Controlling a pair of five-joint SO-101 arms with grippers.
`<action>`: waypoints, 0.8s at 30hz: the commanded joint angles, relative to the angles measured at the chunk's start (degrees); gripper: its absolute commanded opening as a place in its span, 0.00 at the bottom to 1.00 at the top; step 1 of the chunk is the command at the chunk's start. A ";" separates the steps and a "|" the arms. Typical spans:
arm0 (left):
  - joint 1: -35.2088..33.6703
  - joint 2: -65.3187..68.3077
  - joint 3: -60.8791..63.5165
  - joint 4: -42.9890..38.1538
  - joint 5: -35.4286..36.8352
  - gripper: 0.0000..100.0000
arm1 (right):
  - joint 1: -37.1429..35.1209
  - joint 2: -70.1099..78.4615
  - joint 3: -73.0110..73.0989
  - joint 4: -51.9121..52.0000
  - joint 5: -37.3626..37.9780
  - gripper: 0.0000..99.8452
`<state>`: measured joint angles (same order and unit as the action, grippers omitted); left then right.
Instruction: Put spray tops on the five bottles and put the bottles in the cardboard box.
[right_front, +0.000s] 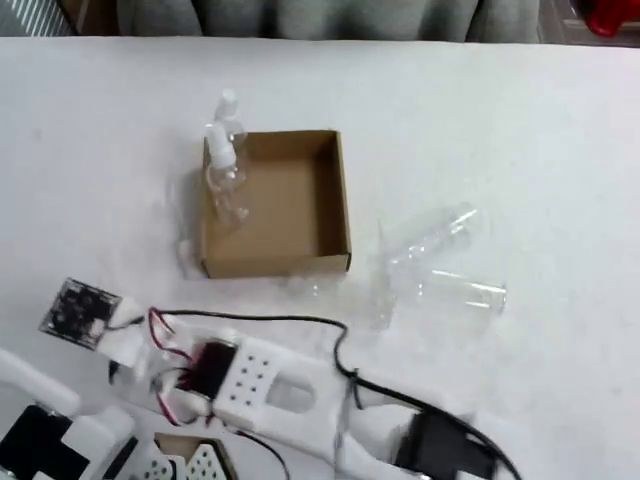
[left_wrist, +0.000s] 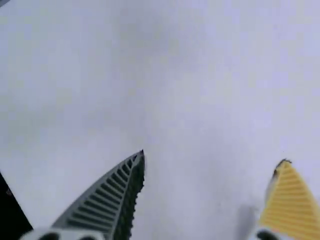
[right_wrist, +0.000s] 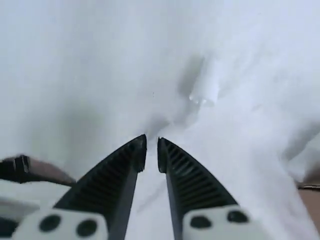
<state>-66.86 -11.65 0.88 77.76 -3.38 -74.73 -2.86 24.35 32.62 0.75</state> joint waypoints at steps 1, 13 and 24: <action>-0.22 -0.04 -4.40 -0.18 0.09 0.37 | -1.63 3.56 -9.85 0.13 -2.11 0.02; -3.12 0.04 -4.40 -4.75 0.09 0.37 | 2.86 13.76 -12.13 0.04 -17.76 0.02; -1.89 -0.31 -4.40 -4.66 0.09 0.37 | 4.00 15.43 -11.87 0.92 -21.54 0.04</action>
<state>-69.49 -11.30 -0.26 74.42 -3.38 -71.38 14.73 13.01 32.44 -17.98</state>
